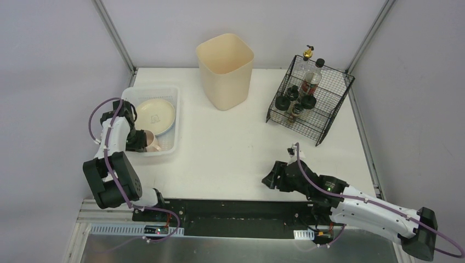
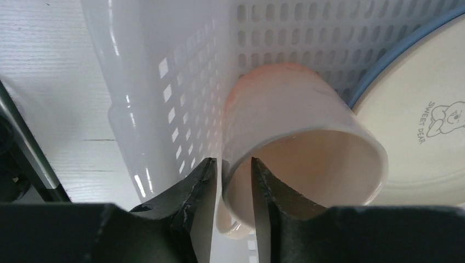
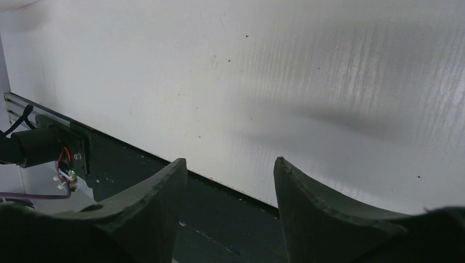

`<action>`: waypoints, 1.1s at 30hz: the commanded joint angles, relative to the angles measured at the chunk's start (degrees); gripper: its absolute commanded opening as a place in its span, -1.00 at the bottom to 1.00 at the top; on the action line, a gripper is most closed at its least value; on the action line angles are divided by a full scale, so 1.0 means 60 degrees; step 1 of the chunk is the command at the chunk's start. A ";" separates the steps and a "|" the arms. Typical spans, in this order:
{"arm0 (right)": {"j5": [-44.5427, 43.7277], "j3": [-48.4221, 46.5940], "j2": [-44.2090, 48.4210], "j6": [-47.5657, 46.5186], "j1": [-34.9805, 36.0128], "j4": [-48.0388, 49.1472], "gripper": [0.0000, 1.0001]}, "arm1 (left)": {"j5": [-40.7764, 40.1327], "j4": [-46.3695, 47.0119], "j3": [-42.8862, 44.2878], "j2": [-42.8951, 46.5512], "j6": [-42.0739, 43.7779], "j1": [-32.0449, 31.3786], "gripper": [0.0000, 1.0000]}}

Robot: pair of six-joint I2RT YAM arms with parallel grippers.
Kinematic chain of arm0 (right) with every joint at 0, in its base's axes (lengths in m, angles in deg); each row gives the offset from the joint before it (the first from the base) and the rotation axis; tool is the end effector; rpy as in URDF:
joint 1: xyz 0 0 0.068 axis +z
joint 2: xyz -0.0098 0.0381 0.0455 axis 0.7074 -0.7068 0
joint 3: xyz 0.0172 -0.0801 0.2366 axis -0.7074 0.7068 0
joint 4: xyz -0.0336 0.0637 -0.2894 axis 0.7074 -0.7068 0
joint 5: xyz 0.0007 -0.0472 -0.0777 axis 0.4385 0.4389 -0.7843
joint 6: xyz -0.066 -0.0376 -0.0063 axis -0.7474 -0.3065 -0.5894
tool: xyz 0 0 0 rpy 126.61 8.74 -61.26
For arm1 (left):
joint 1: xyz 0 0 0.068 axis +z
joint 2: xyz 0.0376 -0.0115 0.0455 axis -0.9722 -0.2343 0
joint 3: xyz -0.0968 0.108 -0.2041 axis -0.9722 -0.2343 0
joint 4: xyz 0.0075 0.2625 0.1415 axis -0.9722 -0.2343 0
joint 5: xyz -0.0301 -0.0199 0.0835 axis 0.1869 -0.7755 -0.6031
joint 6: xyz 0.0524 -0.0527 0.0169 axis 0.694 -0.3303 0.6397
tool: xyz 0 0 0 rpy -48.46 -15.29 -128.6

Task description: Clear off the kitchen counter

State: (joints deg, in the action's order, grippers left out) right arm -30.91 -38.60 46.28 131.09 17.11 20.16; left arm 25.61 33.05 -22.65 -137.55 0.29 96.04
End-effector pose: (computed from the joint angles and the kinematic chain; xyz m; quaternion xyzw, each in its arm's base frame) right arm 0.1147 0.1864 0.1586 -0.0899 0.8848 0.2977 0.3471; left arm 0.2787 0.1123 0.1708 -0.7128 0.6813 0.0263 0.1645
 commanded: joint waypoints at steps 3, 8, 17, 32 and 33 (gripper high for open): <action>-0.0095 -0.0073 -0.0158 0.0033 0.0045 0.0256 0.28 | 0.0000 -0.0388 0.0306 -0.0371 0.0640 0.0068 -0.32; -0.0118 -0.0109 -0.0199 -0.0012 0.0046 0.0280 0.31 | 0.0204 -0.0391 0.0599 -0.0380 0.1278 0.0074 -0.08; -0.0043 -0.0272 -0.0518 -0.0071 0.0045 0.0434 0.36 | 0.0538 -0.0747 0.0957 0.0296 0.1793 0.0076 0.98; -0.0202 -0.0615 -0.0477 -0.0201 0.0044 0.0138 0.38 | 0.1581 -0.1230 0.1916 0.1365 0.2736 0.0078 0.98; -0.0223 -0.0644 -0.0454 -0.0204 0.0045 0.0105 0.37 | 0.1775 -0.1234 0.1972 0.1380 0.2870 0.0074 0.98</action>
State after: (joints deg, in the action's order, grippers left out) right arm -30.98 -39.21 43.08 130.43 17.11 20.95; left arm 32.19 27.98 -13.56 -130.77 13.51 96.07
